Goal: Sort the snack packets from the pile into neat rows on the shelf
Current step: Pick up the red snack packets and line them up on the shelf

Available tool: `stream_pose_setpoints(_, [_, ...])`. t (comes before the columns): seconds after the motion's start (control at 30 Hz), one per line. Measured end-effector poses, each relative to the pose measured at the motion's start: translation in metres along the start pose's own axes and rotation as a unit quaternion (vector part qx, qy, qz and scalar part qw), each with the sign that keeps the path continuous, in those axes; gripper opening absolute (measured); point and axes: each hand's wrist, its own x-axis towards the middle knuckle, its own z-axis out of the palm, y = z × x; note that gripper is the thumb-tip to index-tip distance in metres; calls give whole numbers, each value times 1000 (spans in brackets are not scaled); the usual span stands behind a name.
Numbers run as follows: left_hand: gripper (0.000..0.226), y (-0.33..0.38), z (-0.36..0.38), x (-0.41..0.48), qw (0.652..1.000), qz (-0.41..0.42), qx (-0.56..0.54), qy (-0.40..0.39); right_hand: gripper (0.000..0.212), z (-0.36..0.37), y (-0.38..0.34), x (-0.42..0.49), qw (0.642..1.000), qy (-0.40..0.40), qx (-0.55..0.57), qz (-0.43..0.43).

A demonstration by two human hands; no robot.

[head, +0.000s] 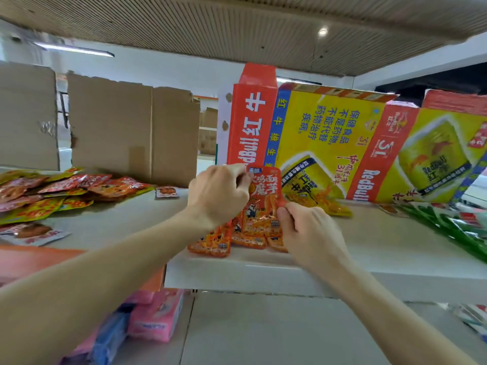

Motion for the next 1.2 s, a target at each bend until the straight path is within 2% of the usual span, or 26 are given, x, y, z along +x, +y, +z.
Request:
stream_pose_setpoints(0.13, [28,-10,7,0,999,2,33,-17,28,1,-4,5,999,-30,-32,2])
stream_pose_setpoints(0.33, [35,-20,13,-4,982,51,179,-28,28,3,-10,7,993,-92,-71,-13])
stream_pose_setpoints(0.47, [37,-21,20,-4,974,88,210,-25,27,2,-12,6,985,-136,-108,-15])
stream_pose_setpoints(0.67, [32,-20,21,-4,963,101,240,-70,31,-1,-20,5,972,-181,-146,-20])
stream_pose_setpoints(0.83, [40,-19,22,-7,957,105,254,-98,31,1,-19,5,971,-190,-145,-21])
stream_pose_setpoints(1.03, [34,-20,24,-6,956,107,262,-79,33,3,-18,5,972,-184,-143,-19])
stream_pose_setpoints(1.2, [35,-20,23,-6,961,81,255,-68,35,5,-17,2,980,-135,-144,-16])
